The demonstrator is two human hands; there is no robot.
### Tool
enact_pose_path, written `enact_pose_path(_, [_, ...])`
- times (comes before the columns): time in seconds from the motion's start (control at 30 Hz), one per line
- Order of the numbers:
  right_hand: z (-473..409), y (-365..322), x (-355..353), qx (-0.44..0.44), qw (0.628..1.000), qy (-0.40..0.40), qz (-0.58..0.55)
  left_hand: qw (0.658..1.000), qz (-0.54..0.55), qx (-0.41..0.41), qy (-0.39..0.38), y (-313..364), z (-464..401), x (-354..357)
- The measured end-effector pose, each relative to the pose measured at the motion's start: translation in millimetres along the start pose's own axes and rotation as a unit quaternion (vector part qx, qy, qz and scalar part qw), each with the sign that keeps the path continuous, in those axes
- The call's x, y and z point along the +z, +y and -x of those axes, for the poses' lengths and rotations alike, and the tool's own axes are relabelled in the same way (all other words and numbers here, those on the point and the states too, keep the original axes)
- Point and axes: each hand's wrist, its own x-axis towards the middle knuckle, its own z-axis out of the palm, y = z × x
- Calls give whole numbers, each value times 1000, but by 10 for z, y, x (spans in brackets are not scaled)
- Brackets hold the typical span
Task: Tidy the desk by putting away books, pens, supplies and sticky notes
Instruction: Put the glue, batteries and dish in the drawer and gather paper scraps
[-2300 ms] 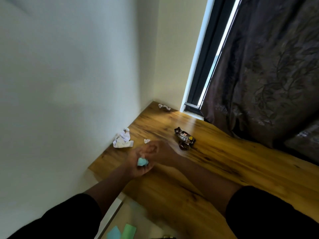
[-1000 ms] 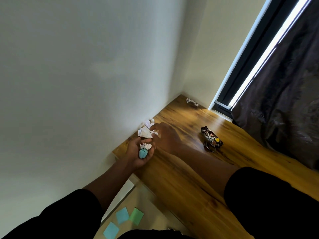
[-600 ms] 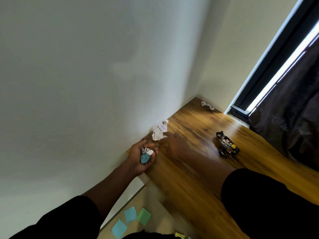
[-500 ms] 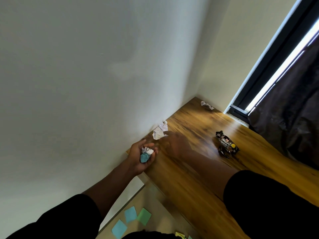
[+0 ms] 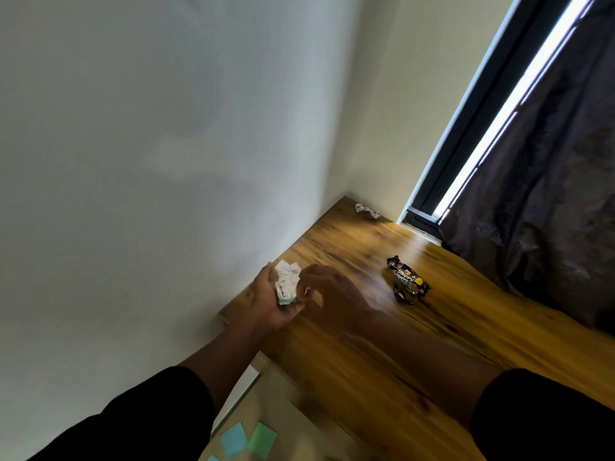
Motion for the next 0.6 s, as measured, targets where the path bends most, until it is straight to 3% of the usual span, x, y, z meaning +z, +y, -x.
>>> enact_pose_path(0.1, [21,-34,-22,38,999,7,8,998,-58,-8,29,-4,183,177])
enact_pose_path(0.47, [31,87,110,85,995,56,0,991,-125,-7,-37,-13,199,465])
enact_pose_path(0.6, [-24,249,87,118,984,129,-44,991,-131,-2,21,0,51,514])
